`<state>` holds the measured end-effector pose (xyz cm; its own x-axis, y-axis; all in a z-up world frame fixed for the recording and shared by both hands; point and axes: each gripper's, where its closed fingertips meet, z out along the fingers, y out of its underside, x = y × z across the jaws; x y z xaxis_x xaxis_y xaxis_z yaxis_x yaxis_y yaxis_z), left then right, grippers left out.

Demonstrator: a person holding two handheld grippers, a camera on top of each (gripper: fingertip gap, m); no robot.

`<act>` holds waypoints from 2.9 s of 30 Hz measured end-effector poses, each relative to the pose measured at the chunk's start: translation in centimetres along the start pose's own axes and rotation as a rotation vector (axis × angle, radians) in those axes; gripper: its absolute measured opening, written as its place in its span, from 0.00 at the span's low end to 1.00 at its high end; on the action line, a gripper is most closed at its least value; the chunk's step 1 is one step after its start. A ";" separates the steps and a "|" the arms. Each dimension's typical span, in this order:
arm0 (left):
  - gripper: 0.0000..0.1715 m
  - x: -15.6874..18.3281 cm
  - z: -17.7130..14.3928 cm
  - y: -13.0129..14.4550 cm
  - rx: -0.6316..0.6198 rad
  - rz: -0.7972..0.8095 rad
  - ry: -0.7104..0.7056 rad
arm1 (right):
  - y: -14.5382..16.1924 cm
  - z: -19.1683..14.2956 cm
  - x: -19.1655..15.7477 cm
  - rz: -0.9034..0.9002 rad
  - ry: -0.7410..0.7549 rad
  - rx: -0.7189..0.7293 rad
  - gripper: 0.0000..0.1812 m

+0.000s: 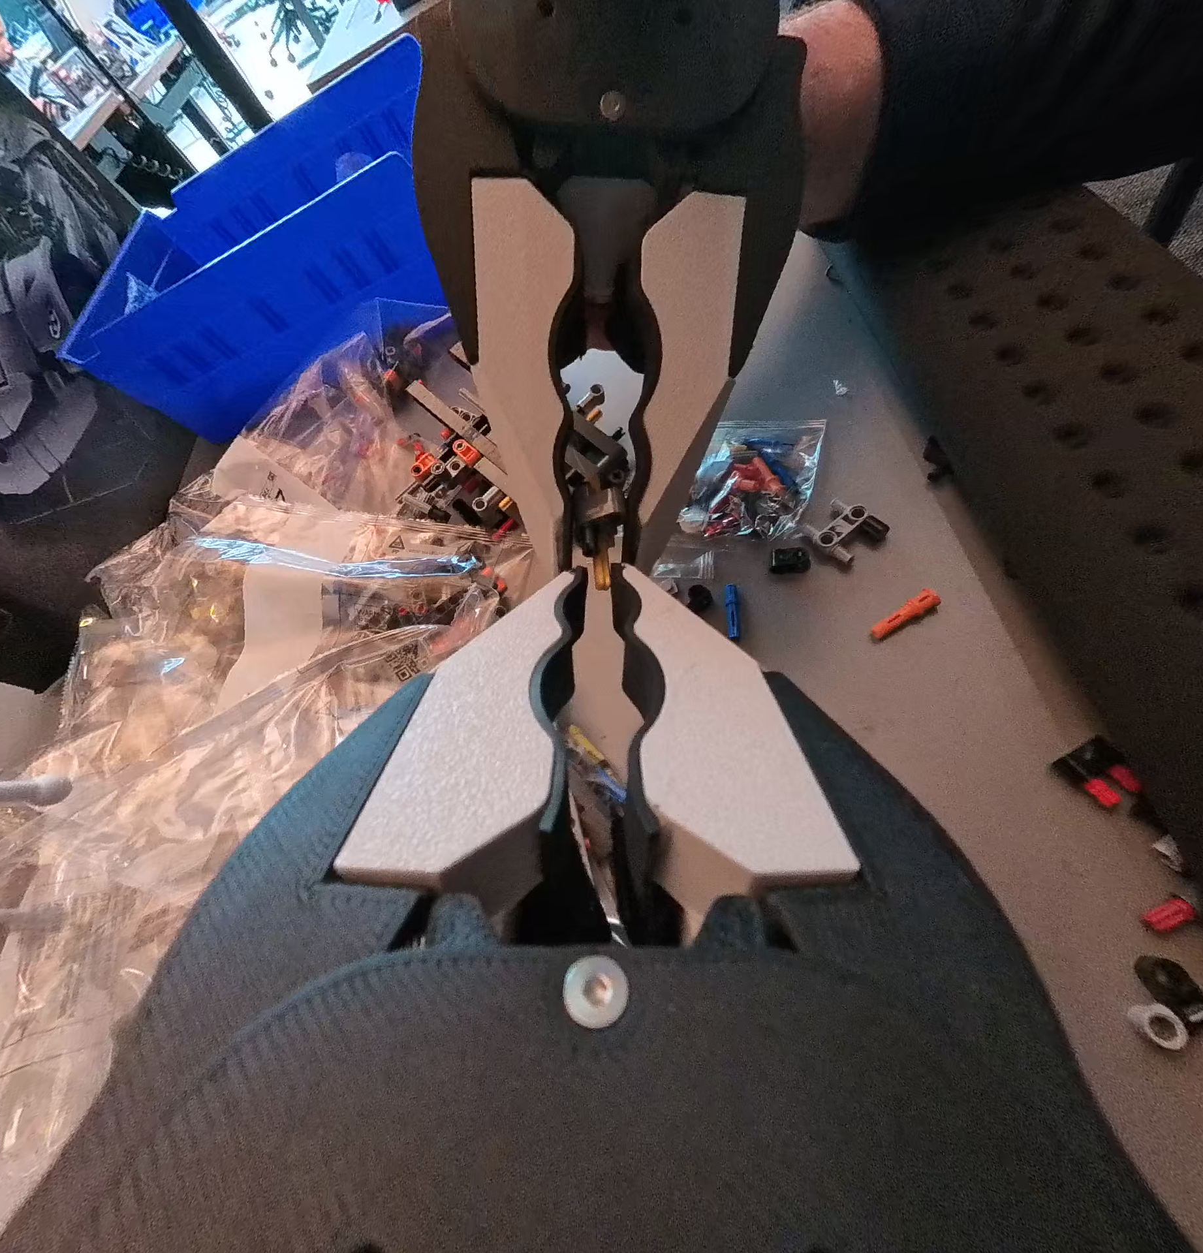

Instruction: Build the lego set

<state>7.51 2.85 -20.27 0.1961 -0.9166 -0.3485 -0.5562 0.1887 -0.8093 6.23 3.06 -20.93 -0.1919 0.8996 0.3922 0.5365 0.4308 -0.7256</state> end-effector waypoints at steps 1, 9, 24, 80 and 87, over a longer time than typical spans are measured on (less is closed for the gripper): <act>0.03 -0.1 0.0 0.0 -0.003 0.004 -0.004 | 0.0 0.0 0.0 0.002 0.000 0.001 0.07; 0.02 -0.2 0.1 0.3 -0.020 -0.002 -0.011 | 0.0 -0.1 0.3 0.001 0.017 0.004 0.07; 0.01 -0.8 -0.5 0.3 0.002 -0.029 -0.019 | 0.4 -0.6 0.8 0.062 -0.001 0.029 0.07; 0.03 4.2 -0.9 7.0 -0.359 0.032 0.261 | 2.1 6.3 -4.3 0.237 -0.315 -0.229 0.18; 0.03 4.4 -0.9 6.9 -0.346 0.040 0.266 | 2.2 6.1 -4.4 0.199 -0.290 -0.235 0.13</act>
<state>3.84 -0.18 -26.95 -0.0205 -0.9784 -0.2056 -0.8057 0.1380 -0.5760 3.20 0.50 -27.69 -0.2709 0.9609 0.0582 0.7527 0.2491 -0.6094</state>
